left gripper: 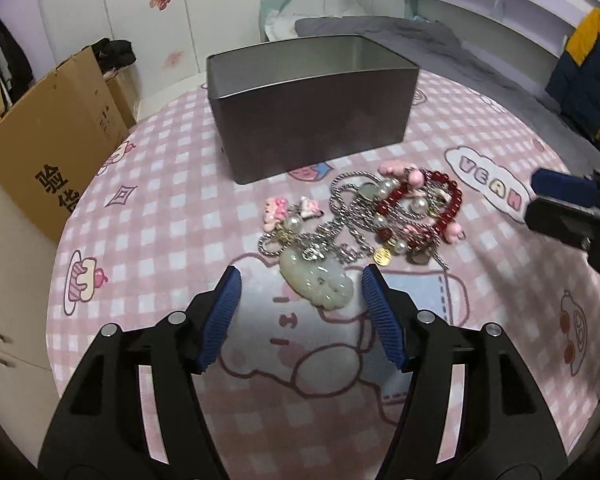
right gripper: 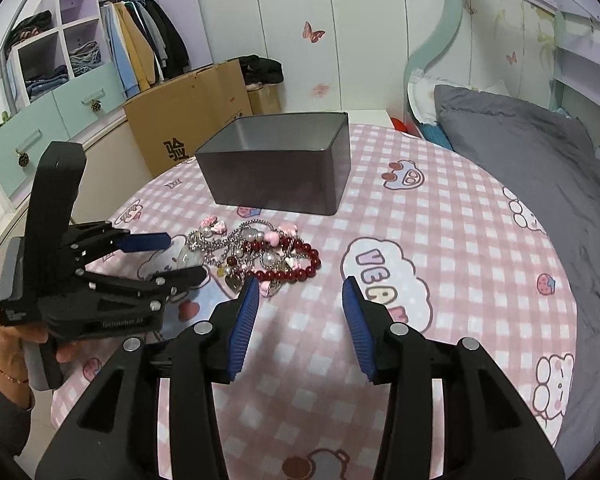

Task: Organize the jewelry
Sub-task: 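Grasp the white jade pendant from the pile with the left gripper, then place the jade pendant in the box with the left gripper while the right gripper drops a pink charm in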

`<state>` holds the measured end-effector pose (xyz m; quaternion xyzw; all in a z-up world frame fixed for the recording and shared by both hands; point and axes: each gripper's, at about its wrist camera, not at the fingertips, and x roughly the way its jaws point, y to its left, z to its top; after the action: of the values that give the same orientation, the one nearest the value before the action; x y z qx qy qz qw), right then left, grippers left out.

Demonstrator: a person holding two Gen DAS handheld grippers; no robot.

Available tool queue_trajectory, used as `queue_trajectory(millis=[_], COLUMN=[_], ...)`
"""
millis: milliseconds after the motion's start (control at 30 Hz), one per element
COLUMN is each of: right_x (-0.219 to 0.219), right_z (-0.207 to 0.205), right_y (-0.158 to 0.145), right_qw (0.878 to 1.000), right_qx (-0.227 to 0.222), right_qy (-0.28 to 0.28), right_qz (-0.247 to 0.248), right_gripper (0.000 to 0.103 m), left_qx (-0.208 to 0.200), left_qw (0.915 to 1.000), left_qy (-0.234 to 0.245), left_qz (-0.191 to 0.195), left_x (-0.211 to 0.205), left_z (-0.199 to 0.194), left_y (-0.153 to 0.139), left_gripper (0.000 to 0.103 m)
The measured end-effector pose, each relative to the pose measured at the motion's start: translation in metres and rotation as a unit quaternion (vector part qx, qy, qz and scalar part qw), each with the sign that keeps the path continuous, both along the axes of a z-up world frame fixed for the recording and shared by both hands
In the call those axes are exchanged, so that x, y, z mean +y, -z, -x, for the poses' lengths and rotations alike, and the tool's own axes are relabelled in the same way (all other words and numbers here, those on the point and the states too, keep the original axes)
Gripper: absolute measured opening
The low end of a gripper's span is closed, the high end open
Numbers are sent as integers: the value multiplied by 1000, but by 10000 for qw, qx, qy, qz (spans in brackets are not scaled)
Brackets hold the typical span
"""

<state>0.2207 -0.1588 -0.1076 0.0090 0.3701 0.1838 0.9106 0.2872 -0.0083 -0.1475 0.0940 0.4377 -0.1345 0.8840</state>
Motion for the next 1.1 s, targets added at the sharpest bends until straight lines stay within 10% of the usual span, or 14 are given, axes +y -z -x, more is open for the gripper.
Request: queue_trajectory(millis=[333, 1100], right_x=[11, 130], right_z=[-2, -82], right_y=[-6, 14], right_qw=[9999, 9926], right_qx=[-65, 444], right_qy=[-83, -988], right_qz=[-26, 547], right_gripper=[41, 41], left_qx=[34, -163], left_qw=[9996, 9950], left_qy=[144, -409], left_qz=[231, 895], left_x=[7, 95], left_z=[7, 11], left_y=[0, -18], left_gripper=[28, 27])
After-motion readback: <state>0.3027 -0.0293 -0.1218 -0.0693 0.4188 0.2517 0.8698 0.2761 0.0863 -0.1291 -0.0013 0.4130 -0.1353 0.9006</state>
